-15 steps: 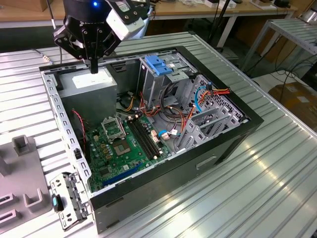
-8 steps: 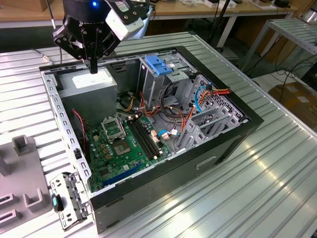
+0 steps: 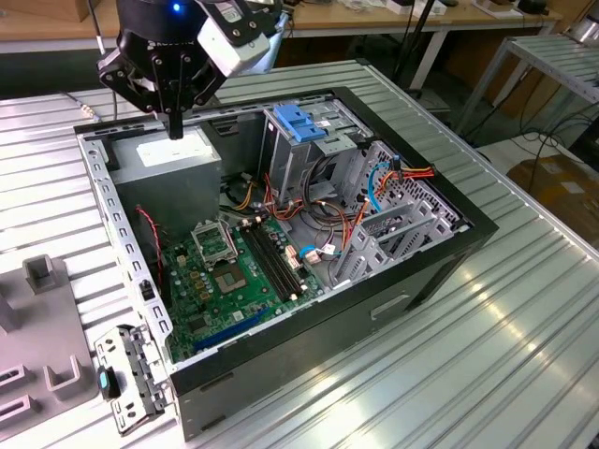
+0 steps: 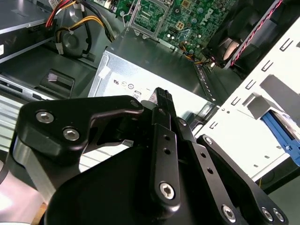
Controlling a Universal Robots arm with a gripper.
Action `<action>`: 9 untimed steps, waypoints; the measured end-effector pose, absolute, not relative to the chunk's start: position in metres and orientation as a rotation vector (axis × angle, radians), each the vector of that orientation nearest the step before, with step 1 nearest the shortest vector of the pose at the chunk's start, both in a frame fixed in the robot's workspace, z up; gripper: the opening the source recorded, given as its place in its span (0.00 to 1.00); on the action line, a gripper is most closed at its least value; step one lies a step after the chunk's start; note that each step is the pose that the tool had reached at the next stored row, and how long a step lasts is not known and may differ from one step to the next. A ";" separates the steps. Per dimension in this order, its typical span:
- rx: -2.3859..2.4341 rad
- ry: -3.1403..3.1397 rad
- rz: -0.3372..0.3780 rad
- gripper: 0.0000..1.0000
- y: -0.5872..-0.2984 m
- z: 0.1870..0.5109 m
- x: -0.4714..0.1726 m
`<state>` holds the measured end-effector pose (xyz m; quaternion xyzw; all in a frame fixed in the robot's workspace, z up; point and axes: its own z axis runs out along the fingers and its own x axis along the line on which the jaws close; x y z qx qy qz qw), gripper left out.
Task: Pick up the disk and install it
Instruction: 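Reach for the disk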
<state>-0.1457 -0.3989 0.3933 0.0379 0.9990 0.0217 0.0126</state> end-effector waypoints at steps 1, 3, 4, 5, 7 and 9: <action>0.118 3.113 0.068 0.11 -0.399 0.393 -0.146; 0.118 3.114 0.068 0.11 -0.399 0.393 -0.146; 0.118 3.114 0.068 0.11 -0.399 0.393 -0.147; 0.118 3.114 0.068 0.11 -0.399 0.393 -0.147; 0.118 3.114 0.067 0.11 -0.399 0.393 -0.147; 0.118 3.114 0.068 0.11 -0.399 0.393 -0.147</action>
